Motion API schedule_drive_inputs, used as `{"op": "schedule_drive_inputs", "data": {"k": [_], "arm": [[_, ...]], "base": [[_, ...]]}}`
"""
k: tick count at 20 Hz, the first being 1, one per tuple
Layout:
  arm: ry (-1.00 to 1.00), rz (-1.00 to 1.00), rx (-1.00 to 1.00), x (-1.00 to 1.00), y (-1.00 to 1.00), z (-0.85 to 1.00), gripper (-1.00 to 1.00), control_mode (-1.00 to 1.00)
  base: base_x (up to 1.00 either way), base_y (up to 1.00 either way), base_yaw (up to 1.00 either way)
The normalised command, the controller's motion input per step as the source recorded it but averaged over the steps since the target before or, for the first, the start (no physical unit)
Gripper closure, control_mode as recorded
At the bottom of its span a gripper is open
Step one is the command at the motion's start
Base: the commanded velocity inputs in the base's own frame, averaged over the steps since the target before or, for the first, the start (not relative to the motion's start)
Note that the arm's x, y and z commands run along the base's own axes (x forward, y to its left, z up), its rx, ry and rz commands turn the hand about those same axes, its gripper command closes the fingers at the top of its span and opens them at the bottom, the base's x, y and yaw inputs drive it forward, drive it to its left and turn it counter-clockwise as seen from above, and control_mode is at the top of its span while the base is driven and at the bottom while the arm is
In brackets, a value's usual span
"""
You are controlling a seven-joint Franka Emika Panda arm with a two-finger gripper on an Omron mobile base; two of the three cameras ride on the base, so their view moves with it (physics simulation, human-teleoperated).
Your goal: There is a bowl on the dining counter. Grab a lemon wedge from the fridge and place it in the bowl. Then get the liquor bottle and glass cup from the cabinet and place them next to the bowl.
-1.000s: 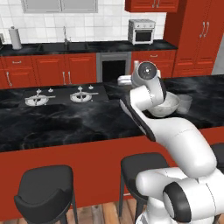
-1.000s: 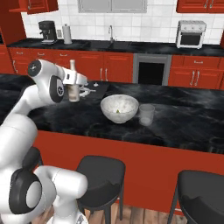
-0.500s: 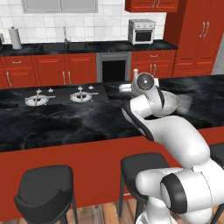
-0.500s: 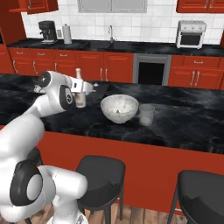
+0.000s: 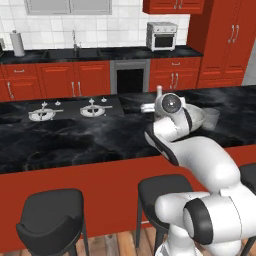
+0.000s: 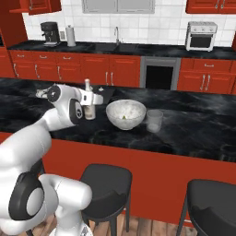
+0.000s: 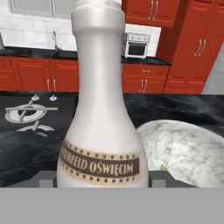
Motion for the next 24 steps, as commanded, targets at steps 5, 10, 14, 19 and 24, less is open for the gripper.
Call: {"op": "schedule_drive_inputs", "data": {"k": [5, 10, 14, 19, 24], "arm": [[-0.05, 0.0, 0.0, 0.03, 0.0, -0.17, 1.0, -1.0], [-0.05, 0.0, 0.0, 0.12, 0.0, -0.1, 1.0, -1.0], [-0.03, 0.0, 0.0, 0.11, 0.0, -0.16, 1.0, -1.0], [0.0, 0.0, 0.0, 0.07, 0.0, -0.21, 1.0, -1.0], [0.0, 0.0, 0.0, 0.14, 0.0, -0.14, 1.0, -1.0]], "base": [[0.0, 0.0, 0.0], [0.0, 0.0, 0.0], [0.0, 0.0, 0.0], [0.0, 0.0, 0.0], [0.0, 0.0, 0.0]]}}
